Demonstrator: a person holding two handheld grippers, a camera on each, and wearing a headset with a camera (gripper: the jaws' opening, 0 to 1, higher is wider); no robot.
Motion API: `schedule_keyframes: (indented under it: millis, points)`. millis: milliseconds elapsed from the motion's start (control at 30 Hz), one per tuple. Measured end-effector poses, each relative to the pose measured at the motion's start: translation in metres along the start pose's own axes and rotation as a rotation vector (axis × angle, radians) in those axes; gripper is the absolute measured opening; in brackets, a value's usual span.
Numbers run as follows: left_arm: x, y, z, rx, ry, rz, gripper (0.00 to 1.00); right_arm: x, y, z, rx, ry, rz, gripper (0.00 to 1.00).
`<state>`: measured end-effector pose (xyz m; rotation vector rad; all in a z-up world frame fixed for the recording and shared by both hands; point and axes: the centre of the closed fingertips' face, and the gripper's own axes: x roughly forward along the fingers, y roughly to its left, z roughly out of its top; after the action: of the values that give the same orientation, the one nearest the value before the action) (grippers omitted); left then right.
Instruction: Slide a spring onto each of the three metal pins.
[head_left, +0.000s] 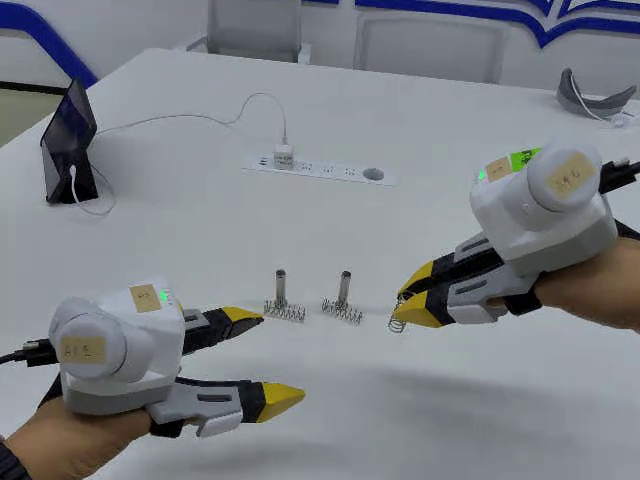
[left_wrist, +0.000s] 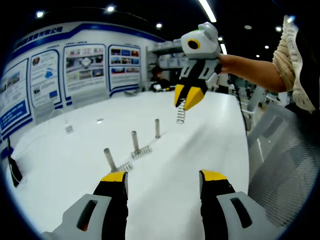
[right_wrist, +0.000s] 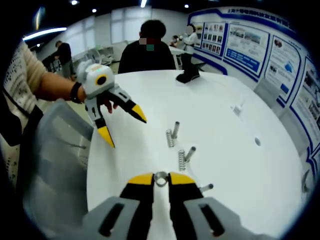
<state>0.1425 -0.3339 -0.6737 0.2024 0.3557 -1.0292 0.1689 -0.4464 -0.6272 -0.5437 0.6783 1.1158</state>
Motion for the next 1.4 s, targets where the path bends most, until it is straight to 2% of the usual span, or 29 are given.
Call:
schedule_keyframes:
  millis: [200, 433, 733, 1067, 1400]
  points:
    - [-0.009, 0.007, -0.003, -0.021, -0.011, 0.031, 0.60, -0.010, -0.019, -0.007, 0.033, -0.003, -0.050, 0.12]
    - [-0.014, 0.009, -0.005, -0.035, -0.011, 0.046, 0.60, -0.019, -0.048, -0.009, 0.084, -0.015, -0.138, 0.12]
    - [-0.016, 0.009, -0.003, -0.038, -0.021, 0.047, 0.60, -0.008, -0.074, -0.010, 0.132, -0.022, -0.206, 0.12]
    - [-0.019, 0.013, -0.006, -0.048, -0.020, 0.053, 0.59, 0.012, -0.086, -0.022, 0.185, 0.003, -0.209, 0.12]
    - [-0.020, 0.016, -0.008, -0.054, -0.015, 0.055, 0.58, 0.019, -0.090, -0.029, 0.215, 0.016, -0.206, 0.12]
